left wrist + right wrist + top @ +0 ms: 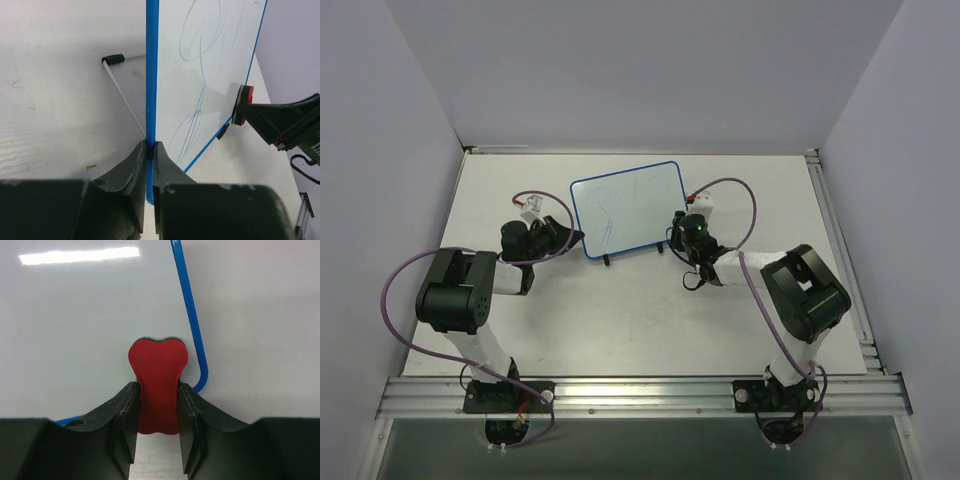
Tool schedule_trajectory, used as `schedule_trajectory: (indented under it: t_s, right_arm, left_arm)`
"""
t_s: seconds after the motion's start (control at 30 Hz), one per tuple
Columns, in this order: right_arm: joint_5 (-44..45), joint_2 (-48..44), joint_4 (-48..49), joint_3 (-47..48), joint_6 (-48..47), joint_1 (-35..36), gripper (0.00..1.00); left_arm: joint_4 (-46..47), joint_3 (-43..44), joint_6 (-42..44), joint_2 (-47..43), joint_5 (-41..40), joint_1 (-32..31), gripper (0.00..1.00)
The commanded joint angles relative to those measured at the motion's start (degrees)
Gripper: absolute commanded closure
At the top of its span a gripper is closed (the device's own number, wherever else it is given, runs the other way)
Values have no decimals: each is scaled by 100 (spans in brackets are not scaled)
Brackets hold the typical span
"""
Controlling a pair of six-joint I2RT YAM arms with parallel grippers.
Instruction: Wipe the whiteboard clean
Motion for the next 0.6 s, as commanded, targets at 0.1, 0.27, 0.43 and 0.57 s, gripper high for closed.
schedule_trajectory:
  t_s: [0.1,0.27,0.43,0.57]
  right_arm:
    - [-201,447,-357,1078,-236,-190,98]
    - [-219,614,-524,1588,-394,-234,97]
    - [-289,851,-753,2186,-473,-287,97]
    - [-289,966,-832,2274,-491,-357,97]
  left_arm:
    - [-89,117,182,-101,-71,-26,98]
    - [-98,135,191,-75,-71,-26,98]
    - [-89,126,173,-84,-62,-26,98]
    - [-89,126,173,-93,-62,-17,98]
